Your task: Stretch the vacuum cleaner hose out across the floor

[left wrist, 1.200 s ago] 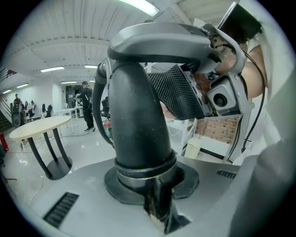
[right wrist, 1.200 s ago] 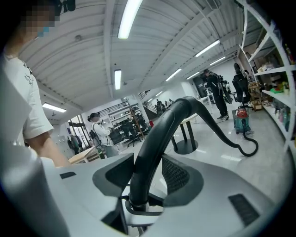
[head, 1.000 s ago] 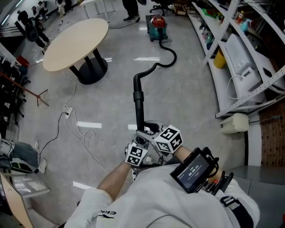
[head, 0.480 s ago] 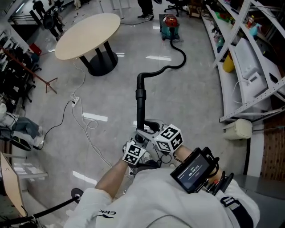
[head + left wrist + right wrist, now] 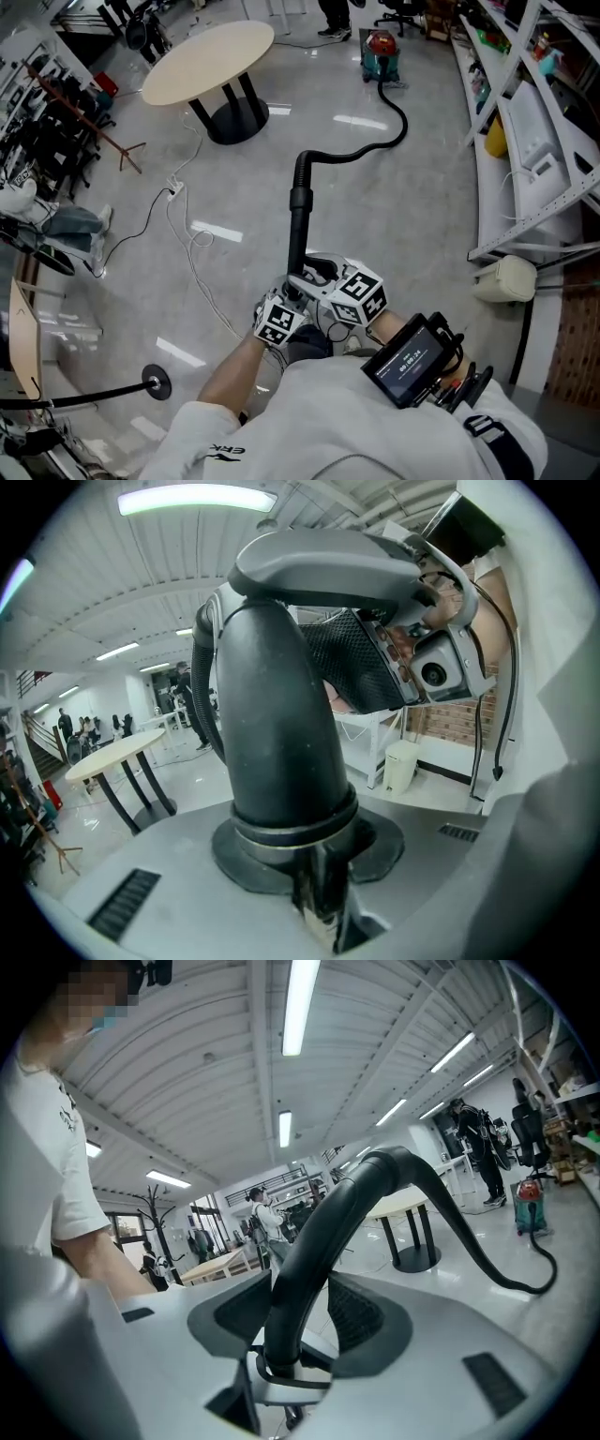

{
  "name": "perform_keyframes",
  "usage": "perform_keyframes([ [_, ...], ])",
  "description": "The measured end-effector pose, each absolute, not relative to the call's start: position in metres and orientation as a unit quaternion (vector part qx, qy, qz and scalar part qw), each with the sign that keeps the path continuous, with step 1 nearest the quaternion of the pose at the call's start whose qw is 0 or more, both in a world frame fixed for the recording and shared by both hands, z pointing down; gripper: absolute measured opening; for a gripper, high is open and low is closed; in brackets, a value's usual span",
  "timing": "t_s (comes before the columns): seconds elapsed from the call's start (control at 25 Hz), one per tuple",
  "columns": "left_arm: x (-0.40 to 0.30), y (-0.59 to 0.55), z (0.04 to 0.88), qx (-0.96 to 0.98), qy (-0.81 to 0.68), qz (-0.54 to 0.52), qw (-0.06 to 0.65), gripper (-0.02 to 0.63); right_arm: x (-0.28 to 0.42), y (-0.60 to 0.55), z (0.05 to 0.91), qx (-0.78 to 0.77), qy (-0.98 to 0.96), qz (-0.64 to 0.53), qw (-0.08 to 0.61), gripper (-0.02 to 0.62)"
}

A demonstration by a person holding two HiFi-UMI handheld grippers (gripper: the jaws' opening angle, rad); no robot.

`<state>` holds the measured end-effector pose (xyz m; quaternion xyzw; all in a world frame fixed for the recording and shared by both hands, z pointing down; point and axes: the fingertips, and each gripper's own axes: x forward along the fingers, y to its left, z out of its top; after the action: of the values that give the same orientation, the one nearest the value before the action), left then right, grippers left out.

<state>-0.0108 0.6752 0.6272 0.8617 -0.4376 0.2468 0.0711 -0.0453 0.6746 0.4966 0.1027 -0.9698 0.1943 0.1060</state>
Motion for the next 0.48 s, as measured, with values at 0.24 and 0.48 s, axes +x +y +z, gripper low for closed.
perform_keyframes([
  [0.24, 0.021, 0.721, 0.627, 0.862, -0.426, 0.261, 0.088, 0.069, -0.015, 0.713, 0.505, 0.089, -0.966, 0.219, 0.106, 0.176],
  [0.48, 0.030, 0.761, 0.637, 0.863, -0.420, 0.258, 0.110, 0.072, -0.010, 0.749, 0.516, 0.083, -0.963, 0.232, 0.111, 0.176],
])
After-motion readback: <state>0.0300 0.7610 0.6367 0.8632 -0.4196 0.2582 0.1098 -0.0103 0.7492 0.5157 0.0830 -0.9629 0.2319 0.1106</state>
